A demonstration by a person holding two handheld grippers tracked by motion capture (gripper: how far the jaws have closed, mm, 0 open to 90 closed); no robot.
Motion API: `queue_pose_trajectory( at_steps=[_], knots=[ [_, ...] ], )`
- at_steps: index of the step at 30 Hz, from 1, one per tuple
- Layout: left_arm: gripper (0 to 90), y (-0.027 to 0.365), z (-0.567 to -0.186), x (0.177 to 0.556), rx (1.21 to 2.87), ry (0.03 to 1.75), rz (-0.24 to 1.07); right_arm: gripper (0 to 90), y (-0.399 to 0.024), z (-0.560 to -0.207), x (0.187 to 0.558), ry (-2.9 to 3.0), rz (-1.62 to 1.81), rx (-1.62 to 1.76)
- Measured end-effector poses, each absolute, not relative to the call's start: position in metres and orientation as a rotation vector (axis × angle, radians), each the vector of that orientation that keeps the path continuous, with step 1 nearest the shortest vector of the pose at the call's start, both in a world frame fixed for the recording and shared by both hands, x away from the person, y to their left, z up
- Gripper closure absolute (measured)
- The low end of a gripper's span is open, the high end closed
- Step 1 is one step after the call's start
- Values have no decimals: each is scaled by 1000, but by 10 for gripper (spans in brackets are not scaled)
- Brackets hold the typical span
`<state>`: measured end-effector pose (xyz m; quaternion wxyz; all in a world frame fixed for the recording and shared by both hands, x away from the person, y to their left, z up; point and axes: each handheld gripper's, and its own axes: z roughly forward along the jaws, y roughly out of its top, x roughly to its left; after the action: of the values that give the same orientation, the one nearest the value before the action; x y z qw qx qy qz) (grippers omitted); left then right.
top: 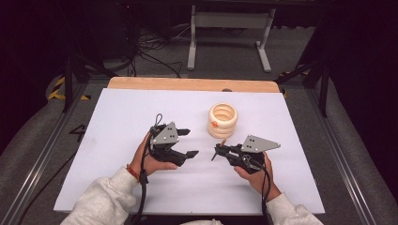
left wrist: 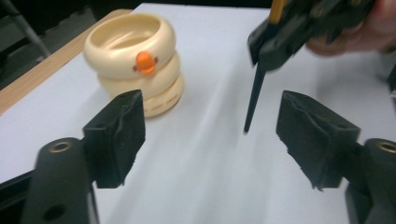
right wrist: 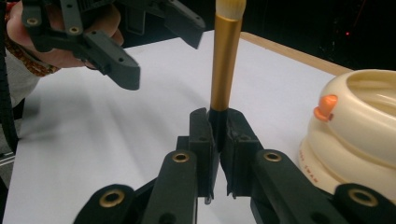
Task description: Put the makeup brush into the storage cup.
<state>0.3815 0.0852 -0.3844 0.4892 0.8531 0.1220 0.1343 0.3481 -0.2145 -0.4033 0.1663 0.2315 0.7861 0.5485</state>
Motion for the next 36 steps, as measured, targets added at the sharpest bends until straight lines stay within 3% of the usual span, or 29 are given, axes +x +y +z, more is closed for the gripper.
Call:
queue_pose_trajectory(
  at_steps=[14, 36],
  knots=[
    [123, 153, -412, 362, 2082, 425, 371, 837, -229, -396, 349, 2196, 1572, 682],
    [47, 196, -448, 347, 2130, 541, 405, 837, -242, -382, 349, 2140, 1555, 698]
  ],
)
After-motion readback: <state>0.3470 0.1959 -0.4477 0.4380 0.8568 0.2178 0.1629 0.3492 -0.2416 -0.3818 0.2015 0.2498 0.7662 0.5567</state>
